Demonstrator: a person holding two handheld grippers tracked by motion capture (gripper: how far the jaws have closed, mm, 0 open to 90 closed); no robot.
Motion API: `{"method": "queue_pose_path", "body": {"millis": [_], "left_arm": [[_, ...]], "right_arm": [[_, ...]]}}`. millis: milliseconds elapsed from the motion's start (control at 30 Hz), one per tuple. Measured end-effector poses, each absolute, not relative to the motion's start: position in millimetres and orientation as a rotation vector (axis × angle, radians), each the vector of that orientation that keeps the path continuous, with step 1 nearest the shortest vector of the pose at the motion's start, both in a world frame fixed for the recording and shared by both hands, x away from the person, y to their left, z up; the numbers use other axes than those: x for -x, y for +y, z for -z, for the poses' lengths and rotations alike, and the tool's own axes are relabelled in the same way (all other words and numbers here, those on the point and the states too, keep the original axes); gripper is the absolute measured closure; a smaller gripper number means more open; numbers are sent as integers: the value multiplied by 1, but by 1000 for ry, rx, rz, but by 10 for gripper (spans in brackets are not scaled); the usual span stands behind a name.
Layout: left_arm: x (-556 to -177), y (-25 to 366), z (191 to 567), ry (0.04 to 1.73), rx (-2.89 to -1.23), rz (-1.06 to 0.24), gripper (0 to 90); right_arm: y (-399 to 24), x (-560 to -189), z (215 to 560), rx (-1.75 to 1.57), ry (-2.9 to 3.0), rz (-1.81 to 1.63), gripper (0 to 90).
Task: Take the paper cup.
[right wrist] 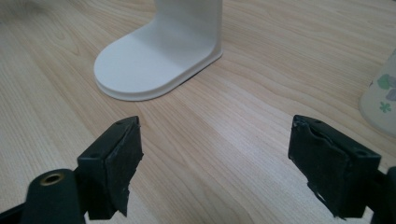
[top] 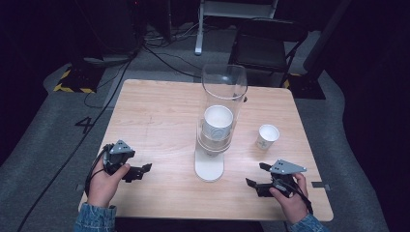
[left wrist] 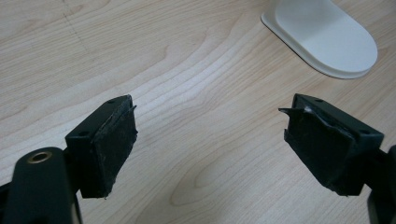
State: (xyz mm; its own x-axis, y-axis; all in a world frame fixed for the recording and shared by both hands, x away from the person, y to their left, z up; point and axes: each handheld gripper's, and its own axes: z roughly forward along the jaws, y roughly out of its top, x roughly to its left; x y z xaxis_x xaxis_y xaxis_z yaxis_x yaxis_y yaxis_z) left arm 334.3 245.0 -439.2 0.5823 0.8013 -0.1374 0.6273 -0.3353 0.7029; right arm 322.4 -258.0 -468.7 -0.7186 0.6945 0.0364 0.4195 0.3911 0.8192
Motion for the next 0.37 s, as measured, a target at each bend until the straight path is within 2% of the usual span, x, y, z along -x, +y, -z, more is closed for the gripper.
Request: {"method": "queue_pose_path", "body": {"millis": [367], "left_arm": [[-335, 244, 441, 1142, -2080, -291, 166]], "right_arm": [[-256, -328, 479, -918, 2370, -1225, 166]]}}
